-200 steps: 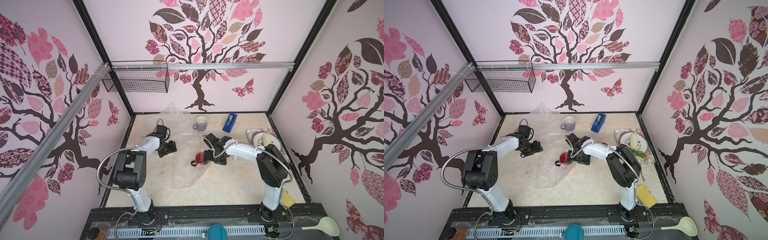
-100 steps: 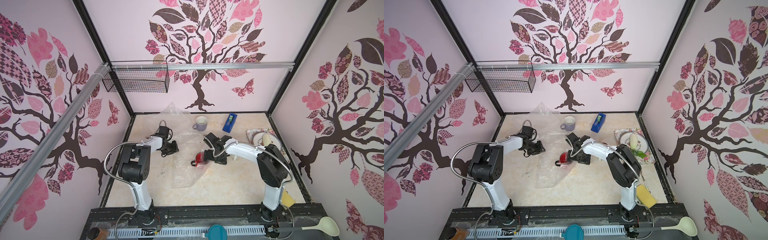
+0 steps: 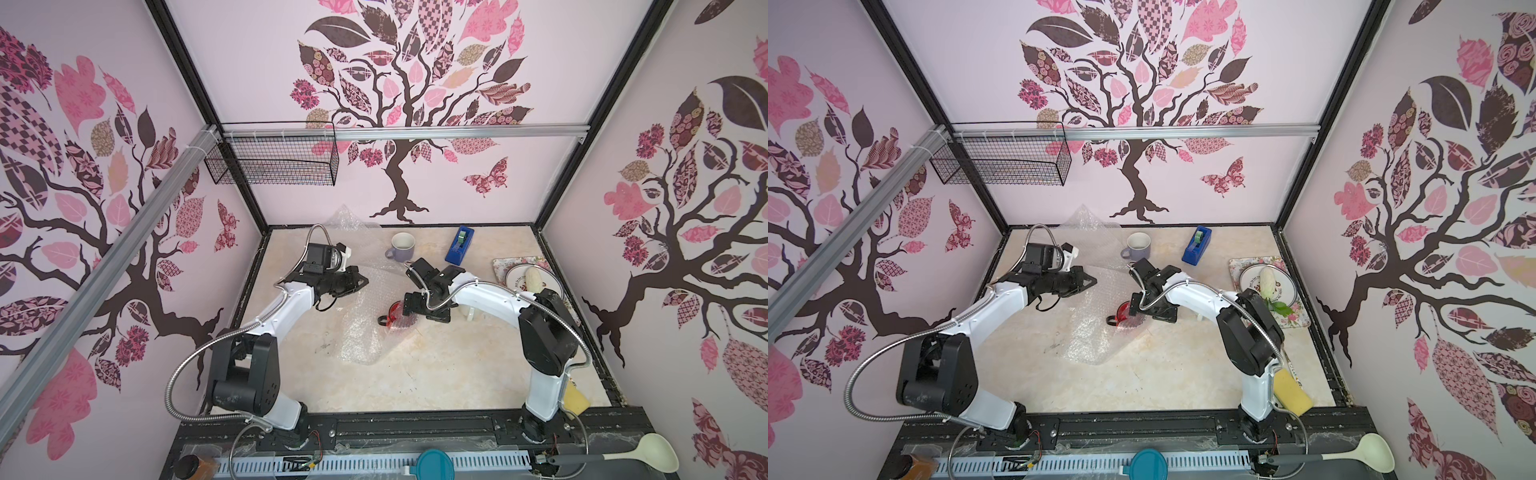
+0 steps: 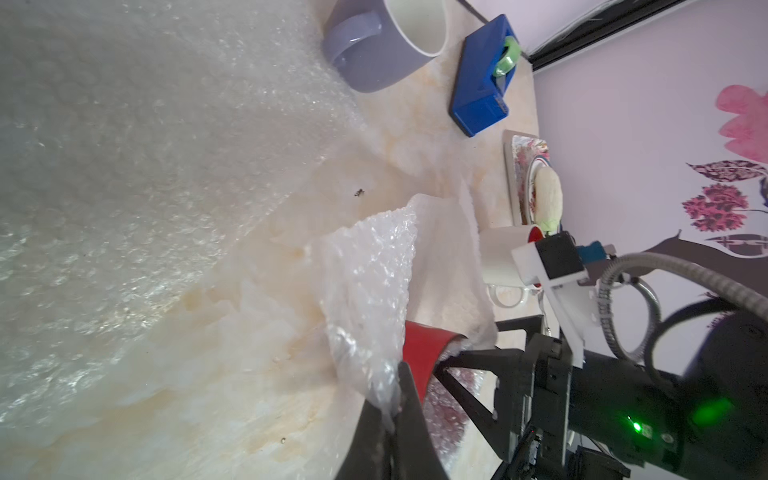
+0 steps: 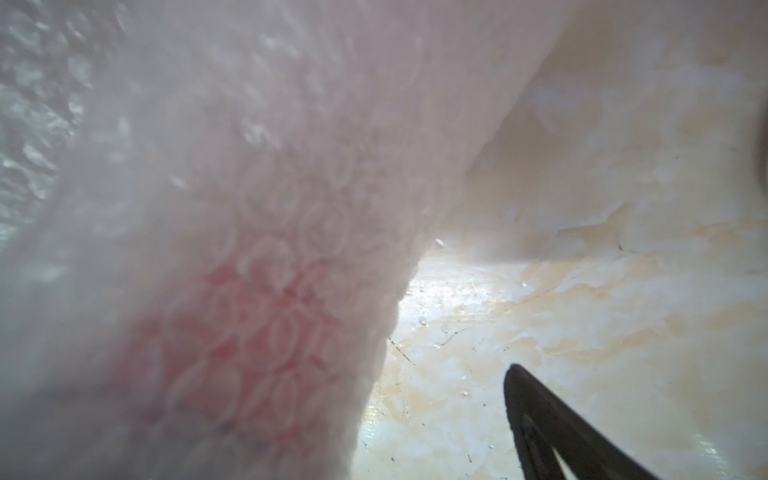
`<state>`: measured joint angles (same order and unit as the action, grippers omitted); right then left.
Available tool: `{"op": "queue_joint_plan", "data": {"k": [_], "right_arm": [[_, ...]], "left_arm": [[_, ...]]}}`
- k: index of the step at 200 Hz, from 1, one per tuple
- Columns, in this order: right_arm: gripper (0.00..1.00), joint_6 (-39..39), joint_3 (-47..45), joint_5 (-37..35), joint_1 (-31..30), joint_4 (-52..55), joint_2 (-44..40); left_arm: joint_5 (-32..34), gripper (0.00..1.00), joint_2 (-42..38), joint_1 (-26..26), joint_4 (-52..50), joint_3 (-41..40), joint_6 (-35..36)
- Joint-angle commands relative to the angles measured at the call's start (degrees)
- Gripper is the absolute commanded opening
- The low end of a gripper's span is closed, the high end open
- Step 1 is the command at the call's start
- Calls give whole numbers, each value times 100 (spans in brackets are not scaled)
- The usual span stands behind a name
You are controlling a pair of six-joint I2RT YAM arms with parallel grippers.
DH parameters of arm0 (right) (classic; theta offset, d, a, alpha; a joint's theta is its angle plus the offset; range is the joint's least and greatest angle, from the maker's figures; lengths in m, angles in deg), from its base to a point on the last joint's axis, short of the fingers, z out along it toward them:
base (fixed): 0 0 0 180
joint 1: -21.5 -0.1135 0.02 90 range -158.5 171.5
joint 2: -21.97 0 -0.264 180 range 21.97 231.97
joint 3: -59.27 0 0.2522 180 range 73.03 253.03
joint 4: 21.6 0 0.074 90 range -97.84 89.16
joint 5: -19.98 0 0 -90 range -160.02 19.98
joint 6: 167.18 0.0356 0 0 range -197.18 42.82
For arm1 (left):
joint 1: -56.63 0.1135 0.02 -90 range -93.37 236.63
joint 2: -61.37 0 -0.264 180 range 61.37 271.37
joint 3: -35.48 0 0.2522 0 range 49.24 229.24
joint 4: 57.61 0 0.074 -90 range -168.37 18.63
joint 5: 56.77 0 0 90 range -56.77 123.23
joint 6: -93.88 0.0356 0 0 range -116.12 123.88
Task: Wrap mugs in bubble wrap
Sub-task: Wrap the mug in bubble wrap.
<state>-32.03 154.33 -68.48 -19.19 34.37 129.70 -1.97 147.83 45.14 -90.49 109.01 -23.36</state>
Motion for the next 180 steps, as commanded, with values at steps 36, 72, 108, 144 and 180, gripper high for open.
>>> {"op": "queue_joint_plan", "data": {"k": [36, 72, 108, 144, 180], "right_arm": [[99, 7, 56, 266, 187, -42, -501], [99, 144, -236, 653, 566, -345, -1075], [100, 211, -78, 1404, 823, -537, -1358], [100, 471, -242, 1902, 736, -662, -1217], [100, 470, -284, 2084, 428, -879, -1100]], "left_arm": [[-191, 0, -386, -714, 695, -721, 34], [205, 0, -696, -1327, 438, -958, 745], [690, 0, -617, -1701, 169, -959, 1179], [1202, 0, -305, -2013, -254, -772, 1662], [939, 9, -252, -2076, 158, -939, 1528]]}}
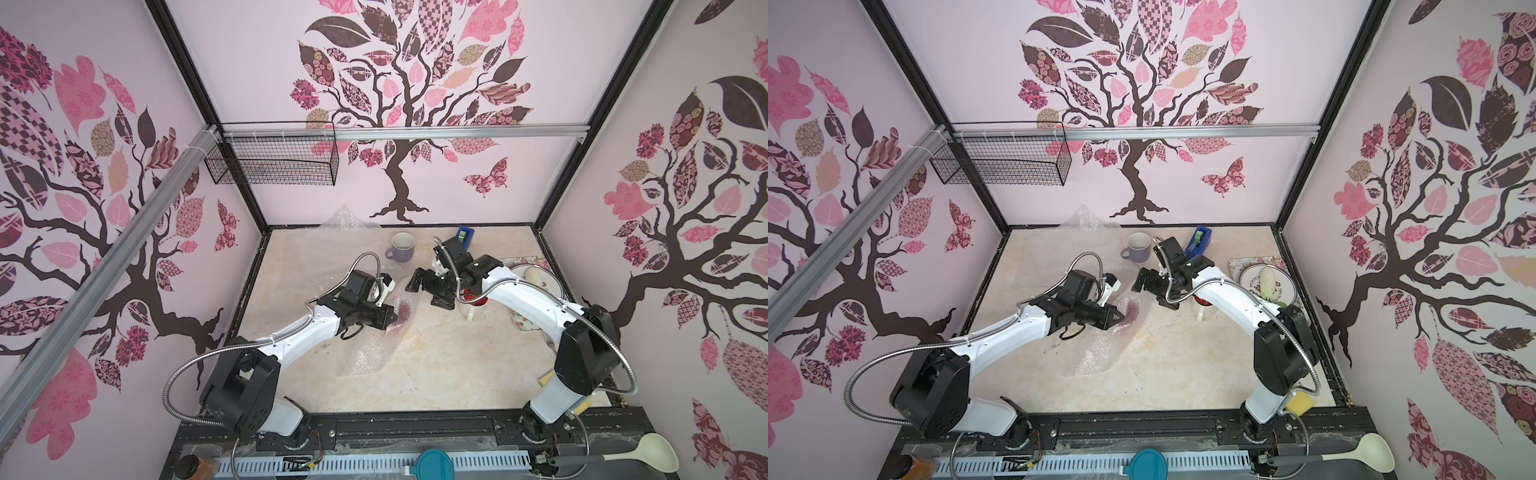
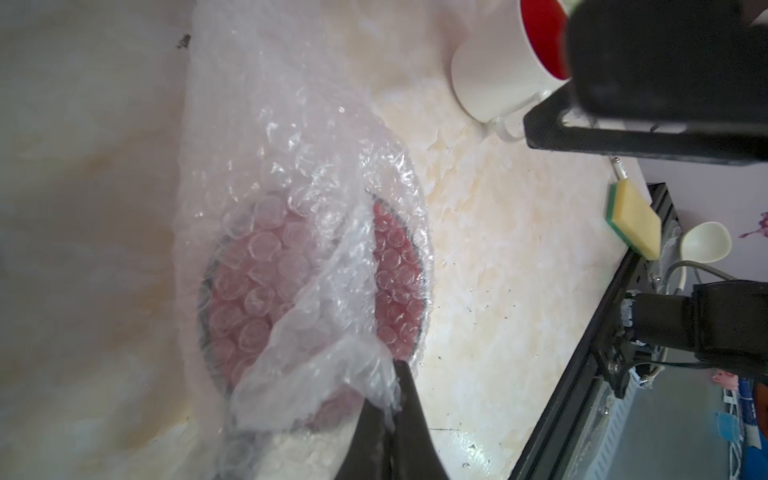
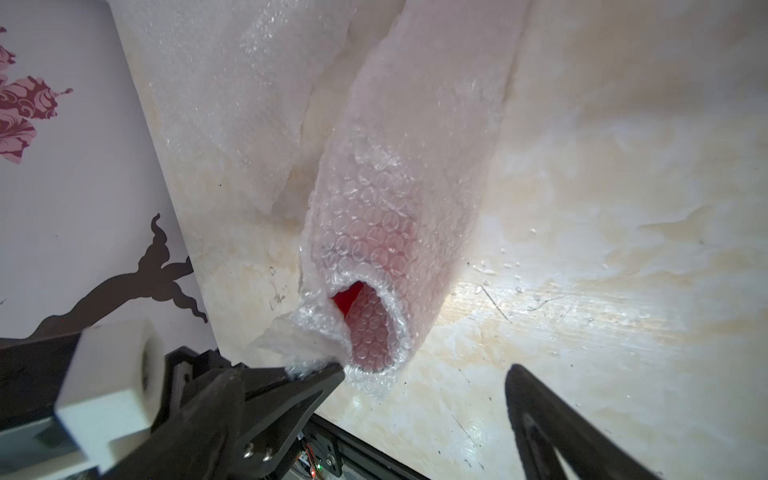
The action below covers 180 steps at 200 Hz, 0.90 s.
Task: Wrap mugs in bubble wrap
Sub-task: Wrap the mug in bubble wrap.
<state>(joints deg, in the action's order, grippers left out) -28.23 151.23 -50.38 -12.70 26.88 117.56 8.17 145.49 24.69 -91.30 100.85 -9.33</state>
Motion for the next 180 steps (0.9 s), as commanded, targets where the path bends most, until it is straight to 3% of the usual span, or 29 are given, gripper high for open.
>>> {"op": "queue_joint_plan", "data": {"k": [1, 50, 132, 180], "right_arm": [[100, 80, 28, 271, -233, -118, 120], [100, 115, -138, 179, -346, -3, 327], [99, 20, -211, 41, -401, -141, 801], [94, -134, -246, -638, -520, -120, 1656]], "left_arm": [[-94, 10, -14, -31, 254, -125, 125], [-697, 24, 19, -31, 593, -232, 86], [-906, 26, 226, -40, 741, -224, 52], [-740, 26, 39, -16, 719, -53, -41]]}}
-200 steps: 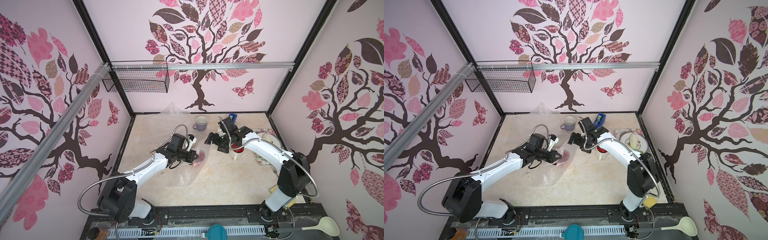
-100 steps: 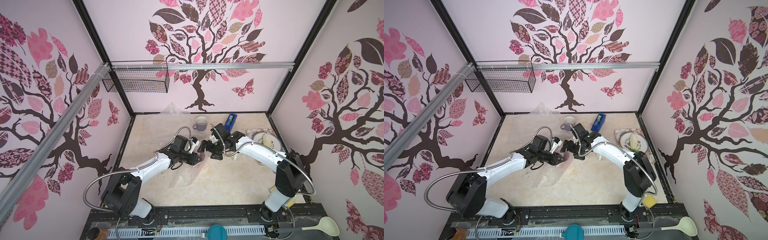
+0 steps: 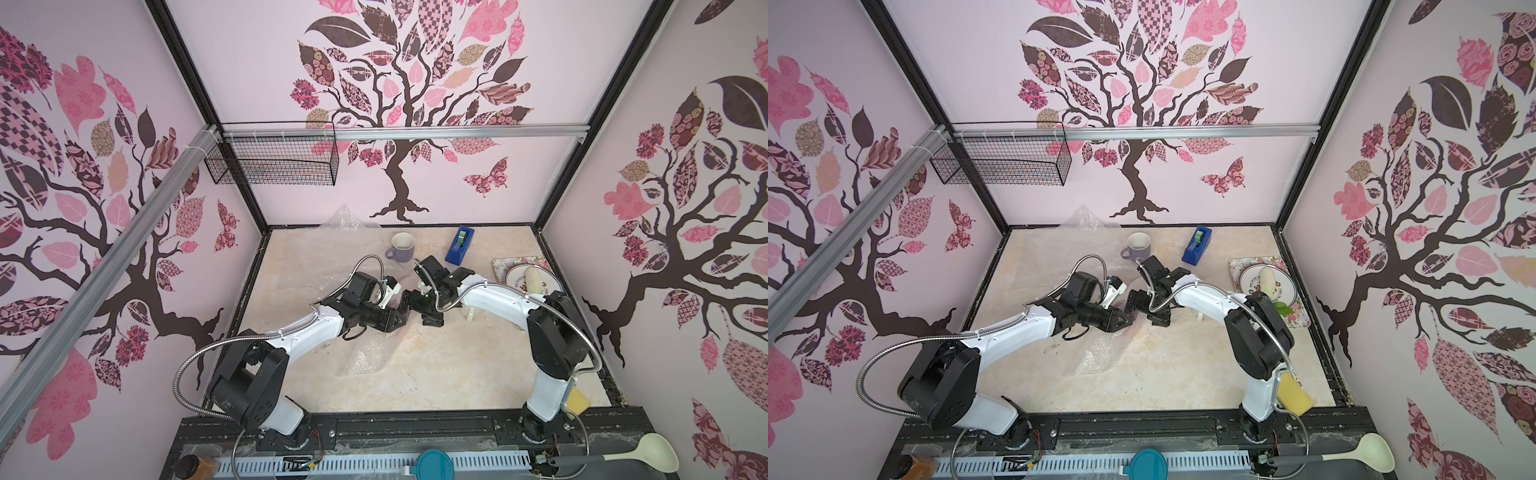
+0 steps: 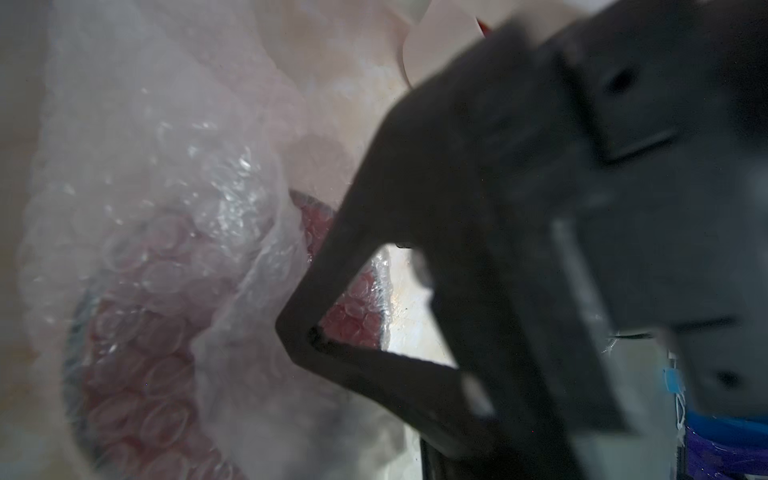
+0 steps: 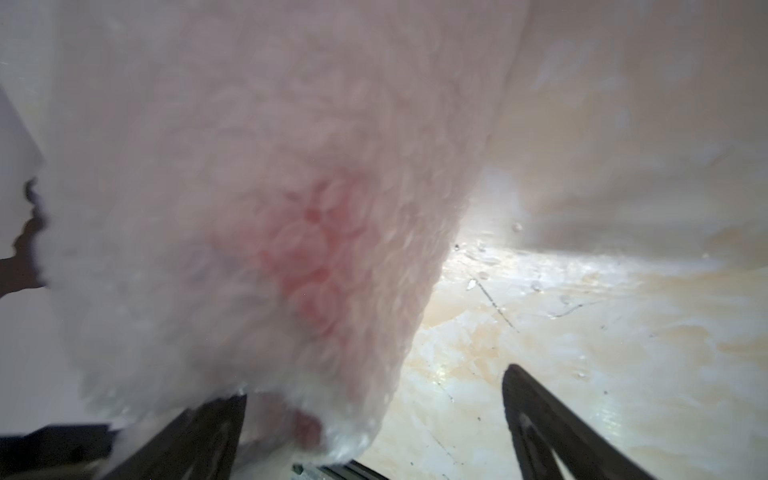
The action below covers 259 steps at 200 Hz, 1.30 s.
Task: Wrap mugs in bubble wrap
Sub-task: Wrap the mug in bubble wrap.
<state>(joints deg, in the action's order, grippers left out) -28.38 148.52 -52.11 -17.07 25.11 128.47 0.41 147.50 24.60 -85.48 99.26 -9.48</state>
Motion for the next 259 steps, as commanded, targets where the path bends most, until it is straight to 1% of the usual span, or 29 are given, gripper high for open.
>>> {"op": "queue_joint_plan", "data": {"k": [1, 16, 29, 40, 48, 55, 61, 67, 94, 109, 114, 130, 149, 160, 175, 201, 220, 236, 259], "right_arm": [[93, -126, 35, -495, -86, 60, 578], [92, -218, 237, -836, -126, 294, 847], [90, -297, 360, -1001, -140, 423, 967], [89, -346, 457, -1143, -142, 532, 1035], [89, -362, 446, -1157, -141, 549, 1063], [89, -348, 437, -1181, -142, 538, 1051], [89, -340, 381, -1180, -150, 489, 1028], [88, -328, 352, -1160, -150, 445, 999], [88, -336, 335, -1139, -149, 462, 894], [88, -327, 331, -1117, -151, 427, 824], [88, -319, 335, -1102, -157, 431, 810], [88, -292, 357, -1052, -160, 402, 792], [88, -275, 378, -1009, -149, 418, 779], [88, -272, 379, -1008, -157, 422, 759], [88, -263, 371, -1018, -158, 414, 697], [88, -239, 415, -982, -156, 390, 599], [89, -248, 584, -998, -145, 515, 510], [92, -241, 711, -1084, -140, 637, 261], [96, -243, 780, -1228, -34, 817, -287]], "left_arm": [[37, 26, -173, -6, 141, 110, -35], [51, 27, -370, 45, 55, 287, -184], [54, 32, -654, 171, -10, 426, -394], [120, 37, -952, 308, 95, 386, -686], [300, 46, -1165, 427, 194, 335, -948], [604, 52, -1321, 529, 202, 305, -1205], [799, 53, -1386, 604, 165, 298, -1330], [843, 55, -1369, 682, 97, 351, -1378], [504, 55, -775, 769, -464, 627, -1060], [217, 53, -352, 769, -699, 682, -779], [206, 50, -228, 761, -820, 719, -694], [513, 42, 155, 758, -1213, 846, -498], [800, 39, 324, 755, -1438, 911, -417], [914, 39, 372, 742, -1366, 880, -423], [1110, 38, 473, 733, -1535, 928, -438], [1067, 39, 654, 643, -1448, 872, -445], [1234, 38, 881, 533, -1635, 953, -344], [1454, 38, 1083, 463, -1930, 1105, -281], [1577, 38, 1060, 363, -1871, 1098, -304]]}}
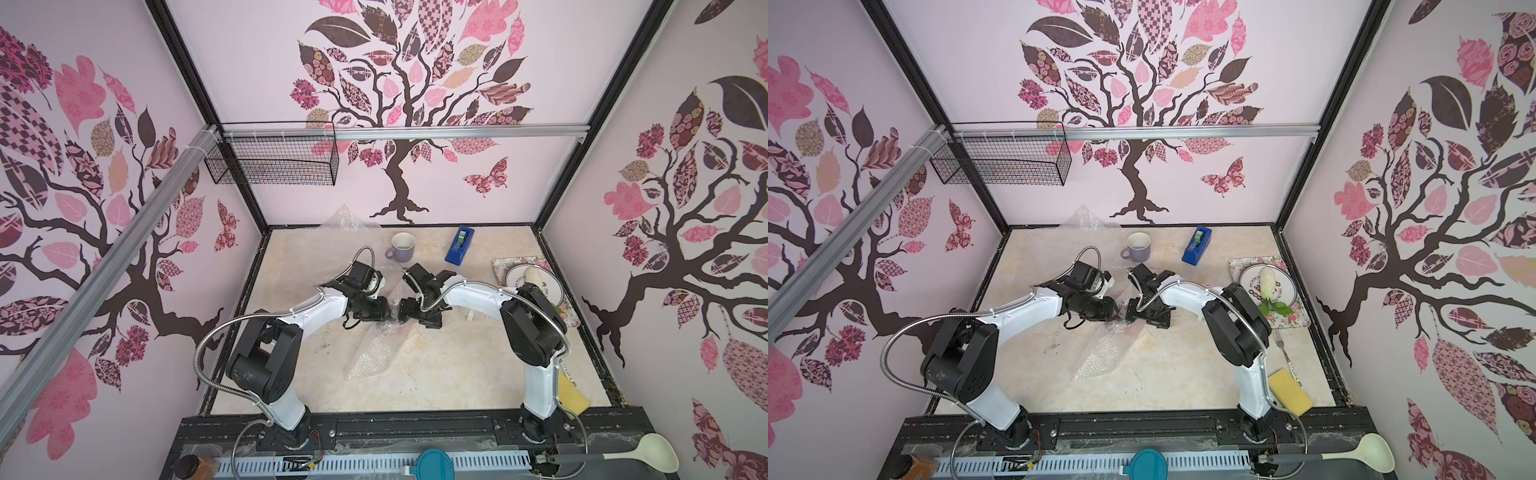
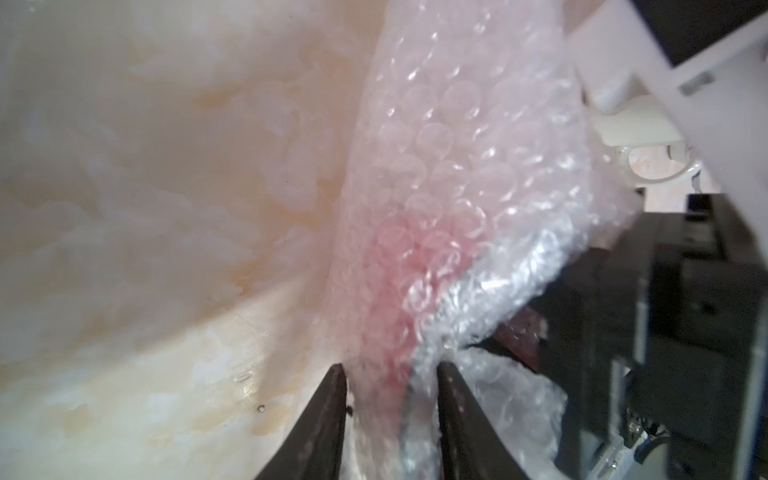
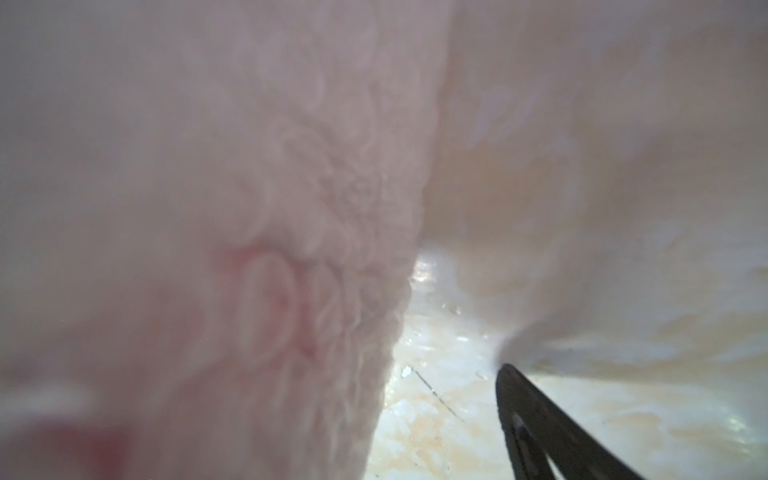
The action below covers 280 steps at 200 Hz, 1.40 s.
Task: Wrap mugs in bubble wrap
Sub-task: Wrap the mug in bubble wrap.
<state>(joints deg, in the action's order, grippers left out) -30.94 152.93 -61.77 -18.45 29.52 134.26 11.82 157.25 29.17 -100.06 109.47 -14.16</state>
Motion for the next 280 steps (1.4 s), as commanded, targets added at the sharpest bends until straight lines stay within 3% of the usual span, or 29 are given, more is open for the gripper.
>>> {"op": "queue_joint_plan", "data": {"k": [1, 23, 40, 57, 85, 143, 226, 260, 280], "right_arm": [[96, 10, 340, -262, 111, 389, -884], [98, -92, 381, -246, 193, 621, -1353], [99, -124, 211, 196, 198, 254, -1592], [99, -152, 203, 857, 171, -37, -1460], [99, -300, 422, 1037, 65, 5, -1091], [95, -430, 242, 870, -4, 178, -508], [84, -558, 55, -177, -13, 400, 380], [83, -502, 112, -52, -11, 212, 415], [84, -448, 105, -21, 0, 209, 317]], "left_arm": [[445, 39, 83, -102, -416, 81, 162], [422, 39, 120, -139, -415, 141, 87], [362, 41, 78, -143, -350, 113, 18], [257, 42, 15, -144, -313, 144, -10], [126, 44, -51, -143, -295, 332, -67], [76, 44, 118, -144, -170, 401, -155], [437, 44, 125, -101, -210, 630, -262], [722, 44, 241, -26, -437, 671, -298], [545, 44, 212, 48, -313, 556, -302]]}}
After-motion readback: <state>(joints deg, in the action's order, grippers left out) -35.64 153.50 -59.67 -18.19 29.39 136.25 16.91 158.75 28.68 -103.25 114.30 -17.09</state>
